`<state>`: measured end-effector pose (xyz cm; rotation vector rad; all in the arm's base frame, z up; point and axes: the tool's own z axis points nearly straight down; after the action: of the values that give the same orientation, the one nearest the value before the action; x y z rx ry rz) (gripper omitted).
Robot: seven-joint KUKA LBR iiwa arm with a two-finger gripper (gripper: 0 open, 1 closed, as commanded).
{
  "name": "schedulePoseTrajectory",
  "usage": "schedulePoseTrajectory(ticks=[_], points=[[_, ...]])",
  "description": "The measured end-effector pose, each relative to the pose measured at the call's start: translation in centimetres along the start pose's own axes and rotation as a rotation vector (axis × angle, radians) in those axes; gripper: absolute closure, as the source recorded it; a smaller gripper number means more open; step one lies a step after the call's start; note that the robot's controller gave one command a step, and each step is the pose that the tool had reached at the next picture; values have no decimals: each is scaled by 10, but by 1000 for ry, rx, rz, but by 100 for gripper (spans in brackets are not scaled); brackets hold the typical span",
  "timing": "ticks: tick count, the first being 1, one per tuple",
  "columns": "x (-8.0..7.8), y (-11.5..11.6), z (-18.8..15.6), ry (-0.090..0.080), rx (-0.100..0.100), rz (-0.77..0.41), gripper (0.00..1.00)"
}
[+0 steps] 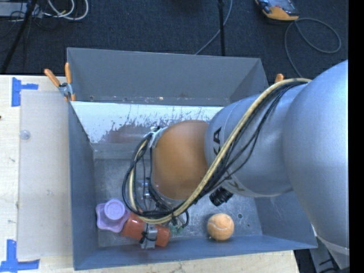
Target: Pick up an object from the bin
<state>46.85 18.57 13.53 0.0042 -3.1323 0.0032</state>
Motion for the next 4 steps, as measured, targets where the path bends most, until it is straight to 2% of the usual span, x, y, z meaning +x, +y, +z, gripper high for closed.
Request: schedulePoseTrajectory(ticks=[1,2,3,4], points=[[-2,-1,-4,-7,-2,4,0],[-14,-45,60,-9,-1,-261,100],[-14,-45,60,-9,-1,-260,100],[-12,-43,18,7,1,-262,100]])
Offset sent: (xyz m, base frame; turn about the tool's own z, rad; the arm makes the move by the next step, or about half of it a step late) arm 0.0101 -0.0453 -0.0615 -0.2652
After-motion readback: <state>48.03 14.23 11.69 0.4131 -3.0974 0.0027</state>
